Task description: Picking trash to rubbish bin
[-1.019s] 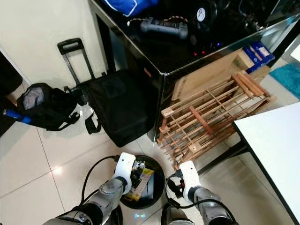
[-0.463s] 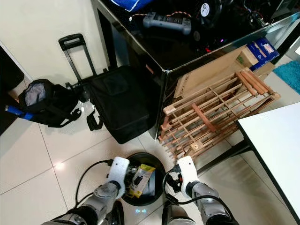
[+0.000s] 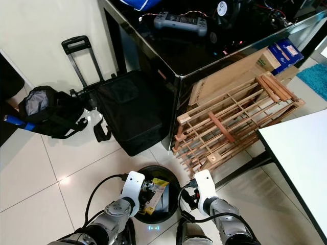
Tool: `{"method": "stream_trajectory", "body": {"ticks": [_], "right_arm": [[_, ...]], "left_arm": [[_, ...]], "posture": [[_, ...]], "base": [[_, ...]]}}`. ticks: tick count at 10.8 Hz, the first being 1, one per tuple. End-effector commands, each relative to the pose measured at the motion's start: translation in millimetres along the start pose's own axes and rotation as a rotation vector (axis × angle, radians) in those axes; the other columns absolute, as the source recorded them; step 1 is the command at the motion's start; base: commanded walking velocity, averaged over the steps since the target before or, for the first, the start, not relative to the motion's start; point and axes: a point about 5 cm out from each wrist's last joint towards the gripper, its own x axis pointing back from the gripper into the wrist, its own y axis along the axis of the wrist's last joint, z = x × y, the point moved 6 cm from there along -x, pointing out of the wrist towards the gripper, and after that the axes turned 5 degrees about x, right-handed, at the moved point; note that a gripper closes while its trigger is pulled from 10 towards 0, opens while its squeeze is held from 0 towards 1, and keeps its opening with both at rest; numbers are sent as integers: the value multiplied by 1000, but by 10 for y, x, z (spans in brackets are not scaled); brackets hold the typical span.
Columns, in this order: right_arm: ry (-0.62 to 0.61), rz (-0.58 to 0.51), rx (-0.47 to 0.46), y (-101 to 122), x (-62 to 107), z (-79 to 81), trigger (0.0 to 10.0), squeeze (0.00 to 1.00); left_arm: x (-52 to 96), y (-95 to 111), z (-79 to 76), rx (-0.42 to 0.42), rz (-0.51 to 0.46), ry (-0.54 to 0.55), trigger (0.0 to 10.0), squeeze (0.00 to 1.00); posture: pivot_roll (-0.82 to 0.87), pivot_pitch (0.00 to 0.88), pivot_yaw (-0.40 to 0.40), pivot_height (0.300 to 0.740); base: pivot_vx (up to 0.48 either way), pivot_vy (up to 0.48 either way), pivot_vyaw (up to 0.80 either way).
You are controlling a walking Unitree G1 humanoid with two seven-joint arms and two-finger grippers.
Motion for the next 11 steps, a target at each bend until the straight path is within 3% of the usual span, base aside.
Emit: {"method": "stream_trajectory", "body": {"ticks": [1,6,7,8,10,11], "right_arm": [[9,31,-17,-121,42,16,10000,0],[14,31,-23,-127,29,62,10000,0],[14,32,-24,-135,31,66,10000,0],[9,32,-23,-134,30,60,10000,0],[-3,21,-25,-72,-9,55,10000,0],[-3,6,-18,-5,-46,73,10000,0]], "left_arm": [[16,-108,-73,-4,27,-25,10000,1000],[16,-96,-62,-7,22,-27,10000,1000],[16,-93,-66,-11,21,-28,10000,651],[13,-61,-20,-14,8,-3,10000,0],[13,34,133,-8,-26,38,10000,0],[30,99,307,12,-59,88,10000,0]], "posture": [[-187,248,-37,740],[-181,257,-31,740],[-179,260,-31,740],[-175,257,-29,740],[-157,244,-19,740],[-144,232,-7,740]], "base": [[0,0,0],[0,0,0],[0,0,0],[0,0,0],[0,0,0],[0,0,0]]}}
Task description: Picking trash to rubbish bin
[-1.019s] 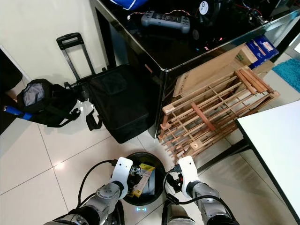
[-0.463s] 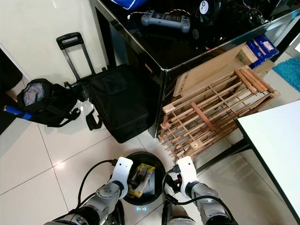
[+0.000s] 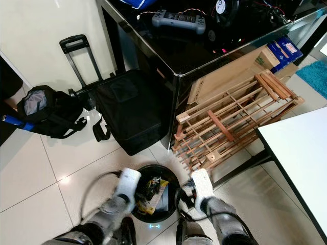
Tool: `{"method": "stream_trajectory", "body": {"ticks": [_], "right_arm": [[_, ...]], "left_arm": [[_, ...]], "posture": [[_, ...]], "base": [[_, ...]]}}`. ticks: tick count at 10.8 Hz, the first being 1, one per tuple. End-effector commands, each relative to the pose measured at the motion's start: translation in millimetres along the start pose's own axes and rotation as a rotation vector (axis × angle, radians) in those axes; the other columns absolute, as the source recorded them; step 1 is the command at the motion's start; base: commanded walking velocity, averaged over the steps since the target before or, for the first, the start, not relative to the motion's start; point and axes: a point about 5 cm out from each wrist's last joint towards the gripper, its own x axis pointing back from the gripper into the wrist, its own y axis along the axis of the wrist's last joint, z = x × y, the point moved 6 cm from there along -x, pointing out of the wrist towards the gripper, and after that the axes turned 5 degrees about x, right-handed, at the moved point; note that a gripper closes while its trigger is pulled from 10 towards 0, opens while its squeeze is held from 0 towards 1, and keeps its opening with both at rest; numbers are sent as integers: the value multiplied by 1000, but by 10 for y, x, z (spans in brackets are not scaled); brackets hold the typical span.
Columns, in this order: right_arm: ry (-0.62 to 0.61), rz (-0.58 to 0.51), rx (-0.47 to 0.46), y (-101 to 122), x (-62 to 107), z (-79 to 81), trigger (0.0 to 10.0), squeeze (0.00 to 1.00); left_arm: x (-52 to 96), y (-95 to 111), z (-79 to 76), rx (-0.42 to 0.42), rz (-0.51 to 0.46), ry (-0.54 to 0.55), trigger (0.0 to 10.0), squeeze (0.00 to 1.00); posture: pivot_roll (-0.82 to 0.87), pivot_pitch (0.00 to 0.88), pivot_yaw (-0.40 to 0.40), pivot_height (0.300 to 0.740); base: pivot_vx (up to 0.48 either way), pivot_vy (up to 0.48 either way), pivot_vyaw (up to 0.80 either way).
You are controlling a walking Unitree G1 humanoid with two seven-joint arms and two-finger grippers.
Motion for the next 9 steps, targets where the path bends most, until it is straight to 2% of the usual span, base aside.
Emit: {"method": "stream_trajectory", "body": {"ticks": [1,2,3,4,6,7,9], "right_arm": [[-16,1,-16,-22,-1,-9,10000,0],[-19,-16,-6,52,-24,-17,10000,0],[-11,-87,27,293,-69,-16,10000,0],[-19,-141,53,477,-88,-38,10000,0],[-66,-329,93,1083,-80,-116,10000,0],[-103,-448,105,1464,-33,-159,10000,0],[-179,-596,125,1942,94,-236,10000,0]], "left_arm": [[9,43,122,26,-30,44,10000,0],[20,91,231,24,-57,71,10000,0],[60,199,448,11,-124,140,10000,0],[90,315,568,24,-185,185,10000,0],[169,754,757,43,-366,269,10000,0],[209,1061,762,31,-469,278,10000,0],[261,1505,668,11,-601,250,10000,0]], "posture": [[-133,224,1,740],[-114,211,11,740],[-102,193,23,740],[-93,178,30,740],[-78,149,41,740],[-75,131,48,740],[-77,114,53,740]], "base": [[0,0,0],[0,0,0],[0,0,0],[0,0,0],[0,0,0],[0,0,0],[0,0,0]]}}
